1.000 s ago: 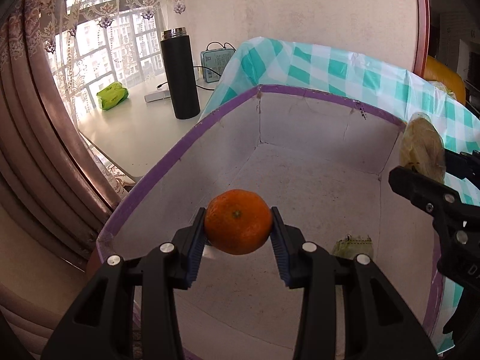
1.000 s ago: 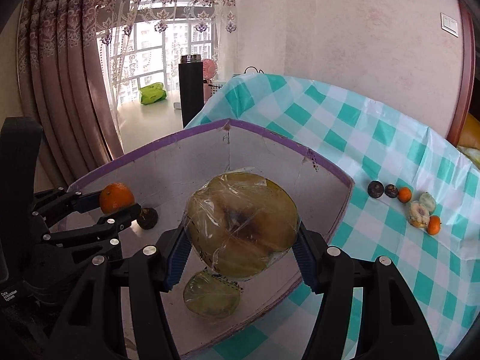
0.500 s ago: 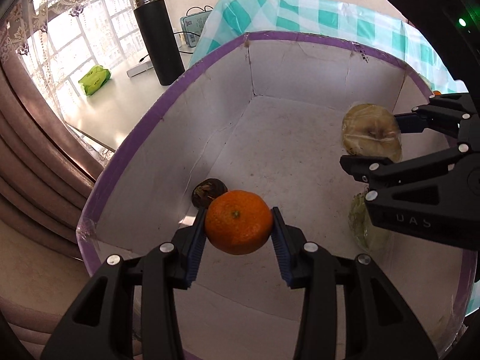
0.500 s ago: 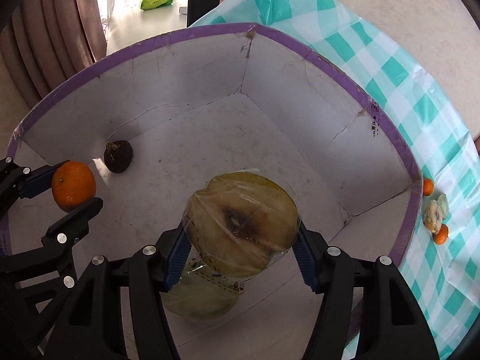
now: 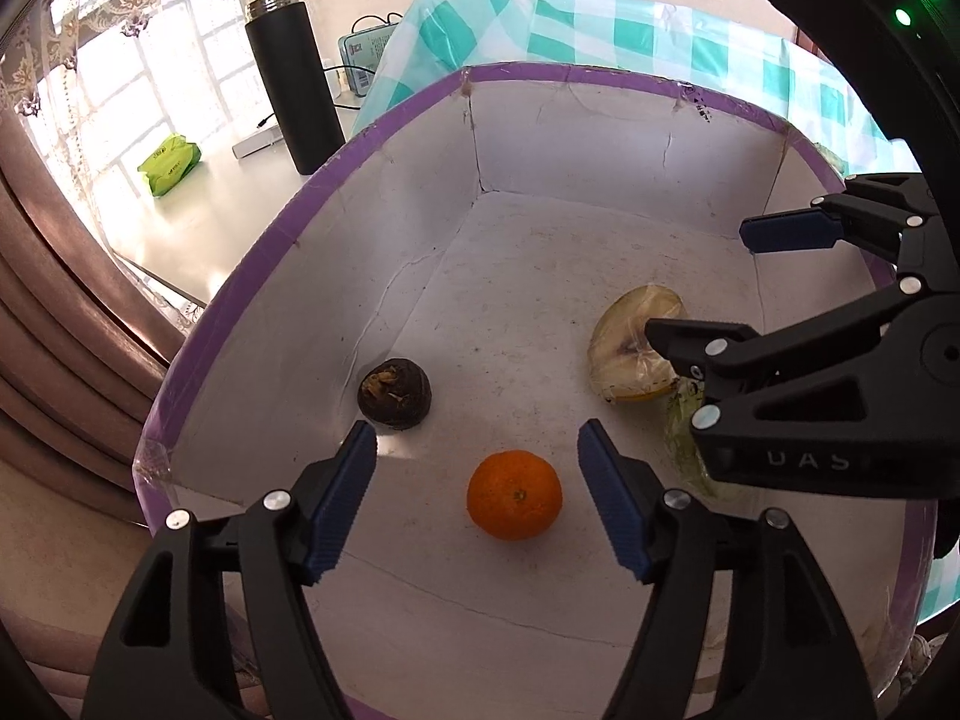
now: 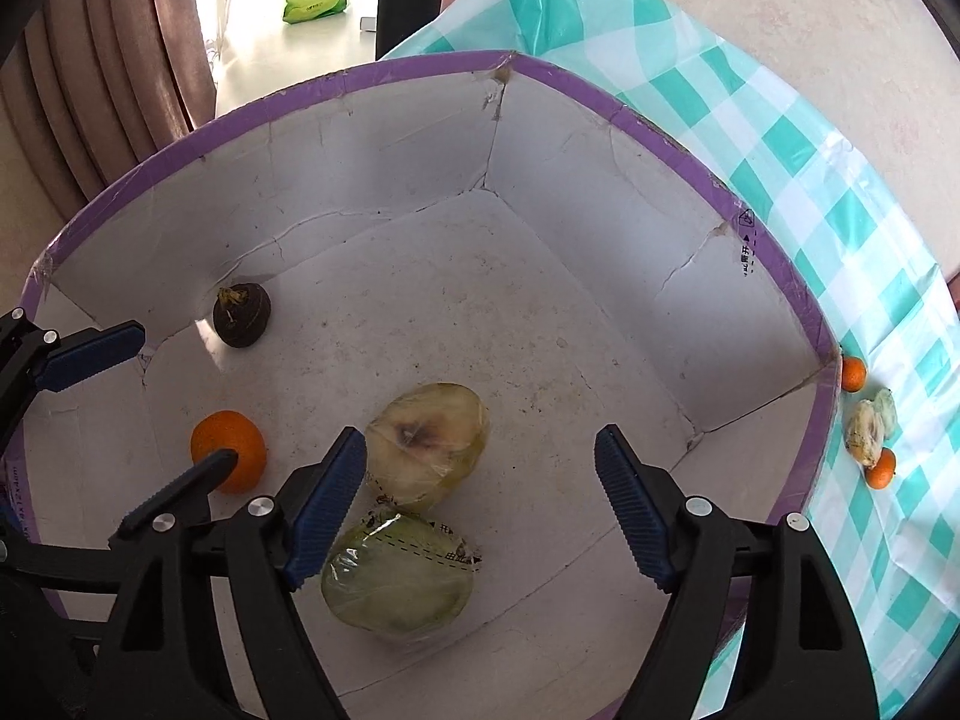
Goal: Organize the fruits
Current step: 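Lower both tools into the box and open them to release the fruits, then withdraw both open tools from the box back toward the table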
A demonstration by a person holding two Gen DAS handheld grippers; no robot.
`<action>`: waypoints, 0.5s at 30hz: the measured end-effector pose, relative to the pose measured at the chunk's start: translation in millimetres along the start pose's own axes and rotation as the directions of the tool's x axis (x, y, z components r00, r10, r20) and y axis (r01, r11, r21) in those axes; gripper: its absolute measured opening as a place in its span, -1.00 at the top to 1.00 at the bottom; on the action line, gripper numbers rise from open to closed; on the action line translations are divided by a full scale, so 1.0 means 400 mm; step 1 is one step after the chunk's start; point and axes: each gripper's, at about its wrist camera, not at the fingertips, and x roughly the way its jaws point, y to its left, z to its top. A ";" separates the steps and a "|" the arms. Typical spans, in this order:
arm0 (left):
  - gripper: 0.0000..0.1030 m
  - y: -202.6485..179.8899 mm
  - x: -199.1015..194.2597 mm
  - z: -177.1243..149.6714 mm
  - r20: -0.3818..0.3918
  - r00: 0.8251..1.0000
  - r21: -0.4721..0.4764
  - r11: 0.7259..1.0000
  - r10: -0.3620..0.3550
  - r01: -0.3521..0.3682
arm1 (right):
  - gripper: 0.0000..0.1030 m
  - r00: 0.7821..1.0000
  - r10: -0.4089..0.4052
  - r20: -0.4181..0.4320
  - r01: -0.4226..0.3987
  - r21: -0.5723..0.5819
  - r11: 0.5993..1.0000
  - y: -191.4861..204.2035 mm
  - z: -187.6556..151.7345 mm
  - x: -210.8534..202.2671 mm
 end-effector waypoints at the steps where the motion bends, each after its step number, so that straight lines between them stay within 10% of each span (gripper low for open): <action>1: -0.36 0.001 0.001 0.000 0.000 1.000 0.000 1.000 0.000 0.000 | -0.48 1.000 0.001 0.003 -0.002 0.002 1.000 0.000 0.000 0.000; 15: -0.45 -0.008 0.000 0.001 0.007 1.000 0.021 0.999 0.028 -0.028 | -0.48 0.998 0.015 0.069 -0.017 0.035 0.999 -0.005 -0.003 -0.018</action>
